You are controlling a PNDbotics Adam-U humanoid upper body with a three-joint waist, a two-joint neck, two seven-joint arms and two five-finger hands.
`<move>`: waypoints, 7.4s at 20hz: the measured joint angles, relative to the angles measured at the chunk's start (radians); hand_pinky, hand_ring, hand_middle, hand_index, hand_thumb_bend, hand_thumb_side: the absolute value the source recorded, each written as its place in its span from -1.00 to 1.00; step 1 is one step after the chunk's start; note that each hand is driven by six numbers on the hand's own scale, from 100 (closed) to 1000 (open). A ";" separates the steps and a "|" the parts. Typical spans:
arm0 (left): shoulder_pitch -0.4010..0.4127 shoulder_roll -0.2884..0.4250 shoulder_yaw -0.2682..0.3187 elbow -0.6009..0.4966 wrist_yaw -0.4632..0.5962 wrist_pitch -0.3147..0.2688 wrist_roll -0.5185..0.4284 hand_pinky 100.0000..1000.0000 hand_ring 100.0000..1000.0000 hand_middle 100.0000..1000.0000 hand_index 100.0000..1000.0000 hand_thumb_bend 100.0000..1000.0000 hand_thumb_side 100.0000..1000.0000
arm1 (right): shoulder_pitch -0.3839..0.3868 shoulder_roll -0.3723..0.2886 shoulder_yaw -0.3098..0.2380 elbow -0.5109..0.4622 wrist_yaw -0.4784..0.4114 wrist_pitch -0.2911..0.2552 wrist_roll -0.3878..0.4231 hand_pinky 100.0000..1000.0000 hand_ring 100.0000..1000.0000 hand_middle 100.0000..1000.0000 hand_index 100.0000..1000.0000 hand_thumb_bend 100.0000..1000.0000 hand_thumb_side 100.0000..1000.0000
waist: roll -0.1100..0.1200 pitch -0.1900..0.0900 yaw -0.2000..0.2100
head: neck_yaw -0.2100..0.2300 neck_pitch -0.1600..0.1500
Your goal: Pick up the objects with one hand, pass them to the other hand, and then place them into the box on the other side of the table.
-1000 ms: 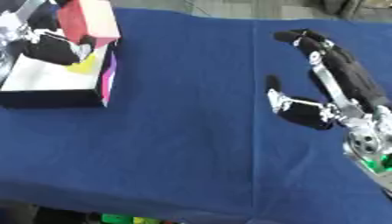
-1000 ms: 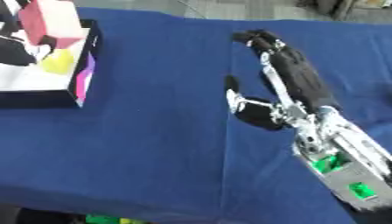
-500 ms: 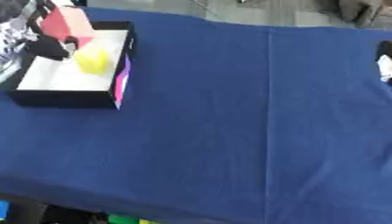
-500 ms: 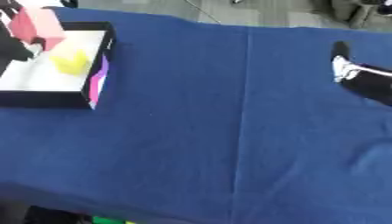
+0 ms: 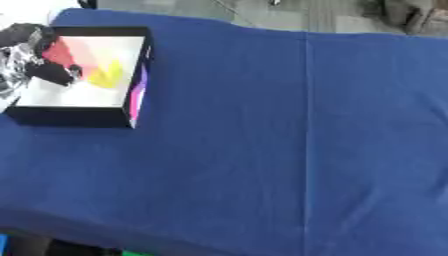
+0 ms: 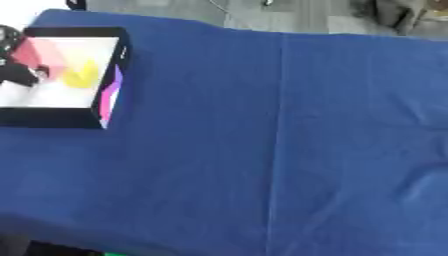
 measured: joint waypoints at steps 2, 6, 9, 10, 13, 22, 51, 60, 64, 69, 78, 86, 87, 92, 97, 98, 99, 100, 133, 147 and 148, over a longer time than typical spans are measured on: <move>0.000 0.000 0.006 0.028 -0.025 0.010 -0.041 0.85 0.82 0.65 0.83 0.32 0.06 | 0.011 -0.014 -0.018 0.000 -0.004 -0.004 -0.014 0.68 0.65 0.57 0.65 -0.66 -1.00 | 0.002 0.006 -0.005 | -0.002 -0.001; 0.000 -0.009 0.026 0.088 -0.100 0.039 -0.110 0.90 0.86 0.69 0.88 0.58 0.21 | 0.032 -0.036 -0.045 0.000 -0.013 -0.009 -0.041 0.67 0.64 0.57 0.65 -0.65 -1.00 | 0.006 0.015 -0.009 | 0.001 -0.009; -0.002 -0.009 0.045 0.103 -0.151 0.051 -0.133 0.88 0.85 0.67 0.87 0.48 0.26 | 0.047 -0.047 -0.060 0.000 -0.017 -0.012 -0.059 0.67 0.64 0.56 0.65 -0.65 -1.00 | 0.008 0.019 -0.009 | 0.006 -0.010; -0.002 -0.009 0.051 0.101 -0.159 0.052 -0.136 0.88 0.84 0.67 0.88 0.41 0.26 | 0.053 -0.052 -0.064 0.000 -0.018 -0.012 -0.065 0.67 0.64 0.56 0.64 -0.64 -1.00 | 0.009 0.019 -0.008 | 0.007 -0.010; -0.001 -0.009 0.075 0.062 -0.161 0.057 -0.135 0.78 0.73 0.57 0.84 -0.19 0.44 | 0.068 -0.062 -0.075 0.000 -0.018 -0.011 -0.078 0.67 0.64 0.56 0.64 -0.63 -1.00 | 0.010 0.021 -0.006 | 0.015 -0.013; 0.106 -0.041 0.231 -0.420 0.240 0.040 0.348 0.52 0.40 0.37 0.70 -1.00 0.57 | 0.133 -0.092 -0.128 -0.002 -0.034 0.017 -0.109 0.67 0.64 0.57 0.64 -0.67 -1.00 | 0.006 0.038 0.004 | -0.020 -0.027; 0.111 -0.361 0.127 -0.576 0.658 -0.570 0.695 0.53 0.45 0.52 0.83 -0.72 0.69 | 0.225 -0.178 -0.183 0.069 0.199 0.171 0.787 0.82 0.86 0.75 0.85 -0.10 -0.96 | 0.007 0.076 0.022 | -0.285 -0.071; 0.102 -0.361 0.107 -0.576 0.649 -0.565 0.674 0.53 0.45 0.51 0.82 -0.75 0.71 | 0.179 -0.162 -0.196 0.153 0.306 0.160 0.809 0.78 0.80 0.72 0.85 -0.26 -1.00 | 0.007 0.103 0.053 | -0.330 -0.089; 0.092 -0.365 0.101 -0.576 0.645 -0.566 0.665 0.53 0.45 0.51 0.82 -0.76 0.71 | 0.169 -0.153 -0.197 0.180 0.269 0.179 0.742 0.77 0.80 0.72 0.84 -0.27 -1.00 | 0.008 0.114 0.065 | -0.376 -0.097; 0.075 -0.368 0.093 -0.576 0.641 -0.573 0.655 0.53 0.45 0.51 0.82 -0.77 0.71 | 0.159 -0.141 -0.196 0.218 0.231 0.196 0.684 0.76 0.79 0.70 0.83 -0.29 -1.00 | 0.010 0.138 0.096 | -0.417 -0.114; 0.053 -0.369 0.084 -0.576 0.639 -0.581 0.641 0.53 0.45 0.51 0.81 -0.78 0.72 | 0.139 -0.123 -0.189 0.311 0.245 0.240 0.621 0.74 0.76 0.69 0.81 -0.35 -1.00 | 0.010 0.178 0.160 | -0.435 -0.146; 0.065 -0.369 0.084 -0.576 0.633 -0.580 0.642 0.53 0.45 0.51 0.80 -0.79 0.74 | 0.130 -0.123 -0.222 0.359 0.267 0.314 0.522 0.72 0.74 0.68 0.81 -0.36 -1.00 | 0.012 0.185 0.165 | -0.439 -0.151; 0.066 -0.369 0.084 -0.576 0.632 -0.580 0.642 0.53 0.45 0.51 0.80 -0.79 0.74 | 0.130 -0.124 -0.228 0.358 0.259 0.317 0.514 0.71 0.73 0.68 0.81 -0.36 -1.00 | 0.013 0.185 0.163 | -0.439 -0.151; 0.071 -0.369 0.084 -0.576 0.628 -0.572 0.640 0.53 0.45 0.51 0.80 -0.80 0.75 | 0.131 -0.137 -0.260 0.351 0.193 0.315 0.451 0.70 0.73 0.67 0.80 -0.37 -1.00 | 0.019 0.186 0.158 | -0.440 -0.151; 0.075 -0.369 0.084 -0.576 0.627 -0.570 0.640 0.53 0.45 0.51 0.80 -0.81 0.75 | 0.142 -0.149 -0.271 0.361 0.149 0.332 0.397 0.70 0.75 0.70 0.81 -0.31 -1.00 | 0.026 0.194 0.157 | -0.472 -0.163; 0.075 -0.369 0.084 -0.576 0.627 -0.570 0.640 0.53 0.45 0.51 0.80 -0.81 0.75 | 0.144 -0.149 -0.271 0.367 0.147 0.337 0.393 0.71 0.76 0.71 0.82 -0.30 -1.00 | 0.028 0.195 0.157 | -0.481 -0.168; 0.075 -0.369 0.084 -0.576 0.627 -0.570 0.639 0.53 0.45 0.51 0.80 -0.81 0.75 | 0.147 -0.149 -0.271 0.375 0.144 0.341 0.392 0.71 0.76 0.70 0.82 -0.29 -1.00 | 0.030 0.197 0.157 | -0.488 -0.172; 0.075 -0.369 0.083 -0.576 0.627 -0.569 0.639 0.52 0.45 0.51 0.80 -0.81 0.75 | 0.149 -0.149 -0.271 0.383 0.143 0.344 0.392 0.71 0.76 0.70 0.82 -0.28 -1.00 | 0.032 0.199 0.157 | -0.493 -0.178; 0.071 -0.377 0.068 -0.576 0.627 -0.573 0.628 0.51 0.45 0.51 0.77 -0.83 0.70 | 0.160 -0.126 -0.232 0.328 0.086 0.325 0.351 0.40 0.13 -0.42 -0.11 -0.99 -1.00 | 0.036 0.176 0.141 | -0.500 -0.163; 0.084 -0.342 0.074 -0.576 0.628 -0.571 0.624 0.50 0.45 0.50 0.77 -0.87 0.62 | 0.217 -0.130 -0.220 0.008 0.023 0.254 0.229 0.47 0.11 -0.43 0.00 -1.00 -1.00 | 0.029 0.096 0.107 | -0.445 -0.097; 0.079 -0.335 0.076 -0.576 0.628 -0.569 0.623 0.50 0.45 0.50 0.77 -0.88 0.60 | 0.203 -0.125 -0.208 0.006 0.022 0.225 0.223 0.46 0.10 -0.43 0.00 -1.00 -1.00 | 0.030 0.087 0.105 | -0.436 -0.089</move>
